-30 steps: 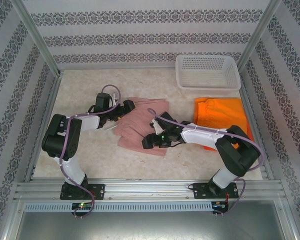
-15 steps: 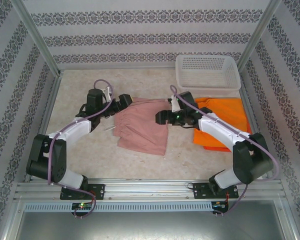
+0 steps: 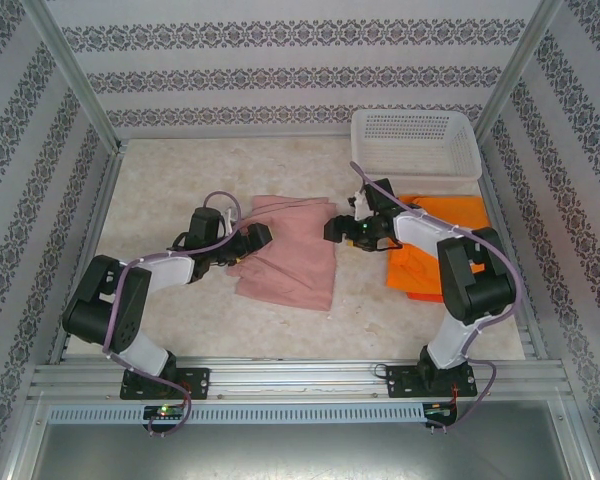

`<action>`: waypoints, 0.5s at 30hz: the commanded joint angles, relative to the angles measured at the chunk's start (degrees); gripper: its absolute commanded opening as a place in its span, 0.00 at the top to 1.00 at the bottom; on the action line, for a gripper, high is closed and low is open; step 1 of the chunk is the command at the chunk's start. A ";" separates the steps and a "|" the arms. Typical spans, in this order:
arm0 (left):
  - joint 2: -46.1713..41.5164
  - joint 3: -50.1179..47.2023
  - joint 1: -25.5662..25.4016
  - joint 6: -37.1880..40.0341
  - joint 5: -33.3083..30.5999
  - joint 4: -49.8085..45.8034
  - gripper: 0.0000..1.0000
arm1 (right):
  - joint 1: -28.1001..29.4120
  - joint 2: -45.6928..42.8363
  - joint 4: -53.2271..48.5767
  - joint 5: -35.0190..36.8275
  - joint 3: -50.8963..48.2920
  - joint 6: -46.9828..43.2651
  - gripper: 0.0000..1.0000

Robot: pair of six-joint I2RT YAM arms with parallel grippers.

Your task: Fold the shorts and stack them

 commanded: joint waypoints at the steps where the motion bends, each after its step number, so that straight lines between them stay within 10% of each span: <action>1: 2.36 -2.48 -0.66 -0.89 -1.21 1.34 0.00 | -0.21 2.17 1.73 -3.27 1.81 0.62 0.19; 15: 3.61 -2.06 -0.62 -0.77 -1.15 1.78 0.00 | 0.70 6.32 7.55 -7.50 0.34 4.92 0.23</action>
